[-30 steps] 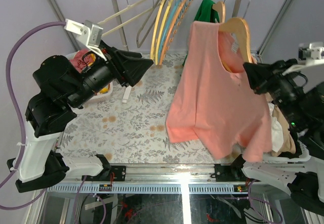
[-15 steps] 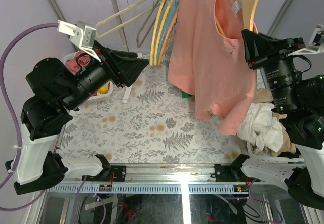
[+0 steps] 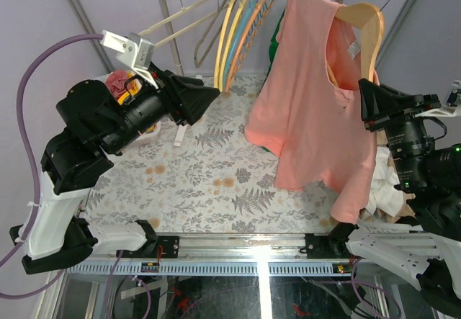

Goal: Place the t-shirt on the hanger
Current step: Place the hanger at the clothesline.

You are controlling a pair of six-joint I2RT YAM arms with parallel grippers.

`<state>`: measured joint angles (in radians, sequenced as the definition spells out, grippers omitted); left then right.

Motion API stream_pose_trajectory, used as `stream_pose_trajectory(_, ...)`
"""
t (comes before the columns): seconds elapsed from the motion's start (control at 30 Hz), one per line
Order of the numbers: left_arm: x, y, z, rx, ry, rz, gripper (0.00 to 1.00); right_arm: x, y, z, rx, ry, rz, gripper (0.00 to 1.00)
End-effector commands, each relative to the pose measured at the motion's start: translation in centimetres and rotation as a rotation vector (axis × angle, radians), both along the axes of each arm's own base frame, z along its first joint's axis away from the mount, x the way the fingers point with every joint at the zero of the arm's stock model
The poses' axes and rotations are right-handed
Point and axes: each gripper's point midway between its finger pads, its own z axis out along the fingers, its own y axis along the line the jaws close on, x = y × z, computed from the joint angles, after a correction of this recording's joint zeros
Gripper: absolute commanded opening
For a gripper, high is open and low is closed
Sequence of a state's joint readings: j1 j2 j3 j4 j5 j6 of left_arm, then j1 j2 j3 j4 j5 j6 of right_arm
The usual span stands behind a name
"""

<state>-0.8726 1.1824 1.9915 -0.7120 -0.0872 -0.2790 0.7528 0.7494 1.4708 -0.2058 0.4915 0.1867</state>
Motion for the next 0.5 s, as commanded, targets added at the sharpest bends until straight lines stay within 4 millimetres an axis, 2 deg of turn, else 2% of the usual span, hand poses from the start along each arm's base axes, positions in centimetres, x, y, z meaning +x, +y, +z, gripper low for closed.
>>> stream_pose_trajectory(0.0, 0.3, -0.7, 0.0, -0.009, -0.005, -0.015, 0.50, 0.3, 0.1, 1.8, 0.066, -0.042, -0.005, 0.00)
stream_pose_trajectory(0.17, 0.4, -0.8, -0.3, -0.007, 0.000, -0.015, 0.50, 3.4, 3.0, 1.8, 0.012, 0.008, -0.011, 0.00)
stream_pose_trajectory(0.3, 0.3, -0.7, -0.3, -0.004, 0.000, -0.014, 0.50, 6.5, 4.5, 1.4, -0.011, 0.087, -0.072, 0.00)
stream_pose_trajectory(0.47, 0.2, -0.3, -0.4, 0.001, -0.003, -0.006, 0.50, 9.6, 5.9, -0.6, -0.047, 0.186, -0.144, 0.00)
